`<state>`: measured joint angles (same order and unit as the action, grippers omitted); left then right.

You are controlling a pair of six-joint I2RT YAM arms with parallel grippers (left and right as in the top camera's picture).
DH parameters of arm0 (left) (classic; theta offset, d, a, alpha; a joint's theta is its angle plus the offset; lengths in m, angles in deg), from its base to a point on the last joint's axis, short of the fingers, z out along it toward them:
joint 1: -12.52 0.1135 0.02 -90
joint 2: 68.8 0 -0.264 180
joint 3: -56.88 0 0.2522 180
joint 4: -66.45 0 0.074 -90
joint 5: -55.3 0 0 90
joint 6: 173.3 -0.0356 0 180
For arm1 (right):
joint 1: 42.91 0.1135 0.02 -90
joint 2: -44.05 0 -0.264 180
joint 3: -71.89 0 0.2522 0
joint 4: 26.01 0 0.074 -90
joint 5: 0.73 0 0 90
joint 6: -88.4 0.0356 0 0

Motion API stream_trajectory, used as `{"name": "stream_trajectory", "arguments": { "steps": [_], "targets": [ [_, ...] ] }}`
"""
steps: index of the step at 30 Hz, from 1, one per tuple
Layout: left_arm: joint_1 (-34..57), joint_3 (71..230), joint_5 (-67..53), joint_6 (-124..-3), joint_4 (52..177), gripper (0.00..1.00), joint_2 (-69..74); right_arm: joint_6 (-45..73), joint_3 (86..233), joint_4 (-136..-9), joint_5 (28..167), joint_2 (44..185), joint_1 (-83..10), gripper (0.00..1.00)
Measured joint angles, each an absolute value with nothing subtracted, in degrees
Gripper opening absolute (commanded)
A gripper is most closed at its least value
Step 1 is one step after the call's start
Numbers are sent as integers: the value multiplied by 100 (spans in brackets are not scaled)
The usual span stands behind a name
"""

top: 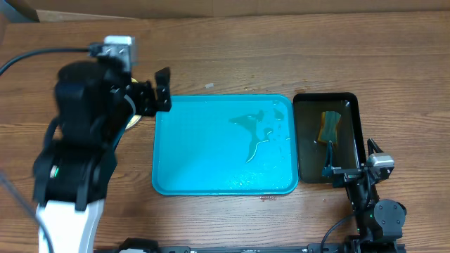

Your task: Clean dirty plates on tray and stack at the side

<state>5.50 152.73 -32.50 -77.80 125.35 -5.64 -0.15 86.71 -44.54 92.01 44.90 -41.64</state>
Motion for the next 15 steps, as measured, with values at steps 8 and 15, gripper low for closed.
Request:
{"name": "stream_trajectory", "arguments": {
  "steps": [8,15],
  "targets": [
    [550,15004,-3525,-7797,12736,100,-1620,-17,8671,-4461,9201,4490,-4164,100],
    [550,13631,-3556,-7797,12789,100,-2798,-17,8671,-4459,9201,4490,-4164,100]
  ]
}}
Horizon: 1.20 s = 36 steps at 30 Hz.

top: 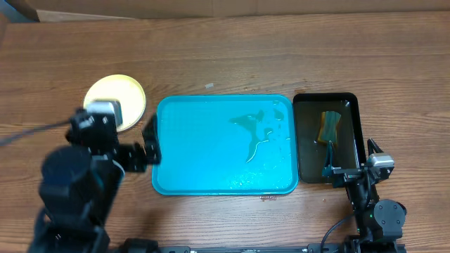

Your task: Clean dirty plates on tray and stack at the side

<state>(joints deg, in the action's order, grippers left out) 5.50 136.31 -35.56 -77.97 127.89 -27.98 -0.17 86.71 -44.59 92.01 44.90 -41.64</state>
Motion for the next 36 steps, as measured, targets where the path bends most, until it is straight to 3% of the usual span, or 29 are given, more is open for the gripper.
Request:
{"name": "stream_trajectory", "arguments": {
  "steps": [8,20,26,36],
  "targets": [
    [550,11319,-3405,-7795,11628,100,-4450,-17,8671,-4459,9199,4490,-4164,100],
    [550,8707,-3359,-7747,7285,100,-6501,-17,8671,-4457,9199,4490,-4164,100],
    [550,8110,-3340,-7745,6529,100,-6785,-17,8671,-4457,9201,4490,-4164,100],
    [775,7212,-3045,-7741,6568,100,-6785,-17,8671,-4454,9199,4490,-4164,100]
  ]
}}
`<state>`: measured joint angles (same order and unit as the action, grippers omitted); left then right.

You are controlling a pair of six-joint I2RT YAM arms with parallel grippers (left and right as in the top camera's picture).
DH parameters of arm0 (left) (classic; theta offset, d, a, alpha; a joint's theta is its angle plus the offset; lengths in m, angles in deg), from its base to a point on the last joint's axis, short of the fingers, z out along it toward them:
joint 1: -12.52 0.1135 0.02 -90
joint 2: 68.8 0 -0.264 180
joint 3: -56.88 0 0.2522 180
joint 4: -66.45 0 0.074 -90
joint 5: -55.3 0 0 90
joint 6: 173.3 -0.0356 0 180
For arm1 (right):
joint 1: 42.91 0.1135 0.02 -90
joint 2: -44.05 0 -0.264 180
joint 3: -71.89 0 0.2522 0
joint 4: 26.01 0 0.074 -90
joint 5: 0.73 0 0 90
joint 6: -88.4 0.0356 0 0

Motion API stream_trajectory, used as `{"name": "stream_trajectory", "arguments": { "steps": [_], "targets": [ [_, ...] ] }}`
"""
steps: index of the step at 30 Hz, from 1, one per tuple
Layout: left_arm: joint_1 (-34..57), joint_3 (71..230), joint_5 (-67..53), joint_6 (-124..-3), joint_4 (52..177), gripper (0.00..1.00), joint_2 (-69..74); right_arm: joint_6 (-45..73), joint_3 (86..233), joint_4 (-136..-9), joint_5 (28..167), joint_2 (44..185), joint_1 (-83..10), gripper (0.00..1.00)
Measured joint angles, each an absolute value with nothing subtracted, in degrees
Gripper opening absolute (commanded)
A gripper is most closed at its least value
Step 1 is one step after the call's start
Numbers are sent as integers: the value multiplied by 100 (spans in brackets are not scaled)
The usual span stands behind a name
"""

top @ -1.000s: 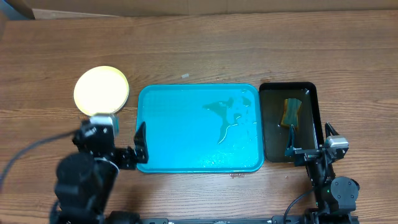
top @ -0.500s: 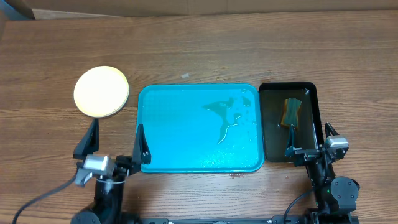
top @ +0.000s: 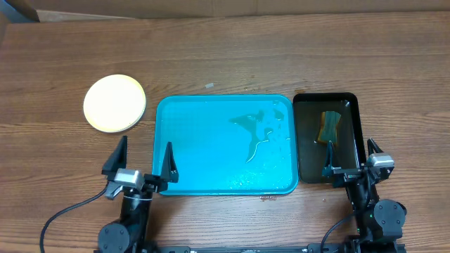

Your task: Clean dirty plates on tray and stack at the side

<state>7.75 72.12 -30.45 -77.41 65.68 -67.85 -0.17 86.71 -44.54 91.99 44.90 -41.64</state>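
A pale yellow round plate [top: 114,104] lies flat on the wooden table, just left of the blue tray [top: 197,140]. No plate is on the tray, only streaks of water [top: 256,133] on its right half. My left gripper [top: 146,145] rests open at the table's front edge, by the tray's front left corner, with nothing between its fingers. My right gripper [top: 349,144] stands open at the front edge, over the near end of the black tray [top: 350,105]. Nothing is between its fingers either.
A yellow-green sponge [top: 329,126] lies in the black tray right of the blue tray. A brown cardboard edge [top: 126,10] runs along the far side of the table.
My left arm has drawn back from beside the plate to the front edge of the table. The plate now shows in full. The right arm, tray and sponge have not moved.
My left arm first hung over the spot left of the tray, hiding nearly all of the plate. Then it stood nearer the front, with the plate lying free behind it. Now the arm rests at the front edge and the plate lies alone beside the tray.
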Motion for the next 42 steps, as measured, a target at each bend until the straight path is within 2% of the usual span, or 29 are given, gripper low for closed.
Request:
{"name": "stream_trajectory", "arguments": {
  "steps": [11,42],
  "targets": [
    [1039,7113,-3248,-7782,8446,100,-6791,-17,8671,-4454,9199,4490,-4164,100],
    [1039,7113,-3324,-7948,8455,100,-6796,-17,8671,-4457,9201,4490,-4164,100]
  ]
}}
